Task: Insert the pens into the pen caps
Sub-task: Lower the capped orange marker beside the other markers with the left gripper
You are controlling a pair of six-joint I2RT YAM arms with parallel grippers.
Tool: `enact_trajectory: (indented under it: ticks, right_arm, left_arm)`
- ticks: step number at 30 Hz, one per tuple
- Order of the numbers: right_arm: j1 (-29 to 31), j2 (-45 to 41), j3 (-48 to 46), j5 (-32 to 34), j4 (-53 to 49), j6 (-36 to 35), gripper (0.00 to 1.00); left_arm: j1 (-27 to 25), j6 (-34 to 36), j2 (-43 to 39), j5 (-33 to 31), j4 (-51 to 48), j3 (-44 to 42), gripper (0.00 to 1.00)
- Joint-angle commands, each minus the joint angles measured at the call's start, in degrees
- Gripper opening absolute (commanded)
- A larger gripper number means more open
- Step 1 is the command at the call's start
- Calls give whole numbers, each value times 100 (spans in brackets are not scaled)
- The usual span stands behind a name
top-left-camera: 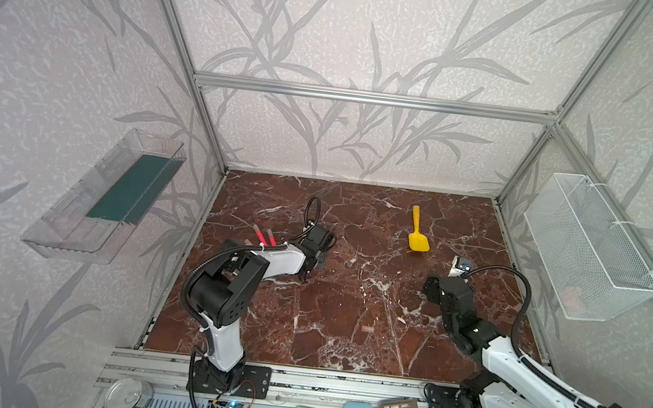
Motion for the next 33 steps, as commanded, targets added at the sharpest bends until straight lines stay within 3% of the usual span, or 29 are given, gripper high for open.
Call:
enact_trajectory:
  ticks: [1,20,26,33]
  right_arm:
    - [-33,-135,76,34,32,-23,87]
    - [-43,-346,-25,-23,15,-14,88]
    - [-44,-424,-59,-52,-7,-9,88]
    - [-56,-451,-60,-92,-42,3,88]
  left_arm:
    - [65,-121,191,79,-332,38,8]
    - [226,-30,174,431,-684,357,37]
    - [246,196,-457,234,-996,488,53]
    - [441,216,-1654,-292,-593,-340,65]
